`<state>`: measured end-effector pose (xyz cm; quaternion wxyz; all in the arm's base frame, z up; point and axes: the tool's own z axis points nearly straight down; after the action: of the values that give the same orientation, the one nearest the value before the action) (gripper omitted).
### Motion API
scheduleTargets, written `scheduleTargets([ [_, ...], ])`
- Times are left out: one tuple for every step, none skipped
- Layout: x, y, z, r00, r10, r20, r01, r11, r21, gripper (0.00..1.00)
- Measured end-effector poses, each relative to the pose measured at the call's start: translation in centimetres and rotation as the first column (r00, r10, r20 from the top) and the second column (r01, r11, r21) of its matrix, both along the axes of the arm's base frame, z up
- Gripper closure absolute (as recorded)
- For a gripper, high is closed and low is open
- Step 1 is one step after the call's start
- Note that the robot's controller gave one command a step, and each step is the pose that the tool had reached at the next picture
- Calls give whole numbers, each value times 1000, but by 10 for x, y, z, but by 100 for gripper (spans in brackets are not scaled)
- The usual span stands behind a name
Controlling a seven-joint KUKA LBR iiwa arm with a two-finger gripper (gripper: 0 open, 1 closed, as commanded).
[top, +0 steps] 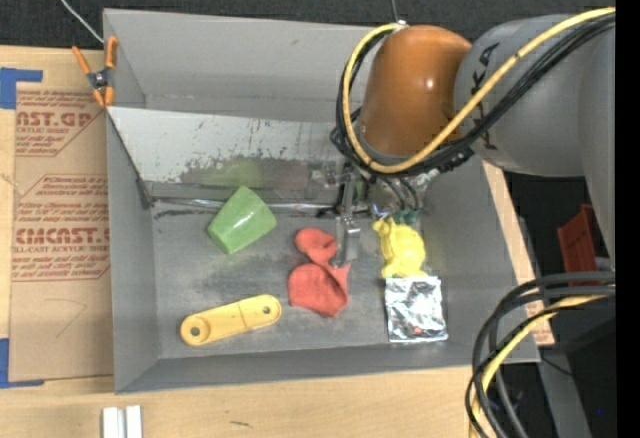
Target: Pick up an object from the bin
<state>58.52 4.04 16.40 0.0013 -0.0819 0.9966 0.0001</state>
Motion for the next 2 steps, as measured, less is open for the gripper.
scheduleTargets([
  [8,28,-98,999,-40,-2,40,999,1,0],
  [-21,14,-94,1000,3,0,-3,1000,0,0],
])
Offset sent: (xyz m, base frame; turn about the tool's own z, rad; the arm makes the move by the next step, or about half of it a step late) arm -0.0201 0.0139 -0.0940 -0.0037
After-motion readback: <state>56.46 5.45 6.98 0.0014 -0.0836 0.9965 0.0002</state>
